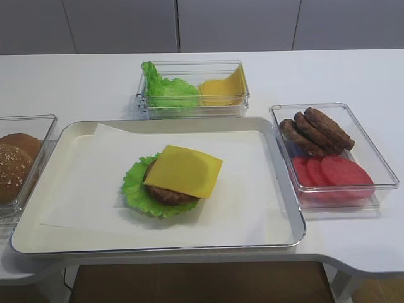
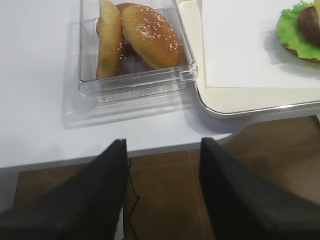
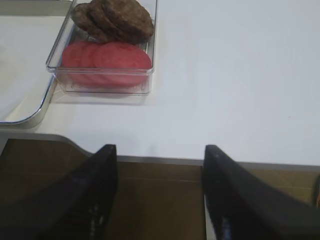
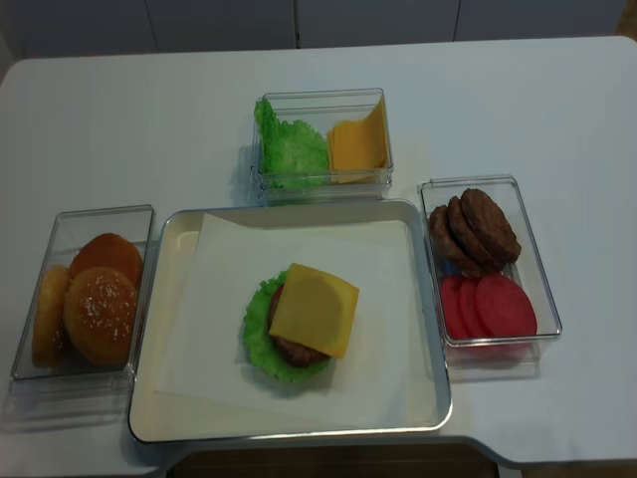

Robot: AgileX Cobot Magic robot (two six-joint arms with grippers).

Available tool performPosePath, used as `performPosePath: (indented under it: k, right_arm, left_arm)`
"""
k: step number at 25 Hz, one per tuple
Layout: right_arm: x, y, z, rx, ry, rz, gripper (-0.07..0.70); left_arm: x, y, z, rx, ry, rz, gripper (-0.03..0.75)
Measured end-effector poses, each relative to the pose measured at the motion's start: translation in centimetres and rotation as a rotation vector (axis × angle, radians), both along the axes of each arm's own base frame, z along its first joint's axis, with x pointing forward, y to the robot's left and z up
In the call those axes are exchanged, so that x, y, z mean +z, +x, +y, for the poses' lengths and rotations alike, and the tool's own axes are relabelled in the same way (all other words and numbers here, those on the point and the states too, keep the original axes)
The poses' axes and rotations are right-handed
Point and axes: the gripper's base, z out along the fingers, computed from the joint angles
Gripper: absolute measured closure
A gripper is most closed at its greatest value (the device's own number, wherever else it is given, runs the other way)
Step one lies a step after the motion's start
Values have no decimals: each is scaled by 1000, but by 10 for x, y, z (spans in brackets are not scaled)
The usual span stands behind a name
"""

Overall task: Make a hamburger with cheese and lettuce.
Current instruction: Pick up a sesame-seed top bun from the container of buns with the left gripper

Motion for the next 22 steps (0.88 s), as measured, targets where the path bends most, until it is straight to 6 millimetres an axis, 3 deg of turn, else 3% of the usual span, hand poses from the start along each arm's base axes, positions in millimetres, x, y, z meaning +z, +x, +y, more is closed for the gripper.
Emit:
performPosePath:
  k: [17,22]
  right_arm:
    - [0,0,0,0,0,0,200]
    - [0,0,0,-1,2,0,200]
  left_arm:
    - [-1,-1,2,10,16,12,363]
    - [3,12,1,11,20,111,363]
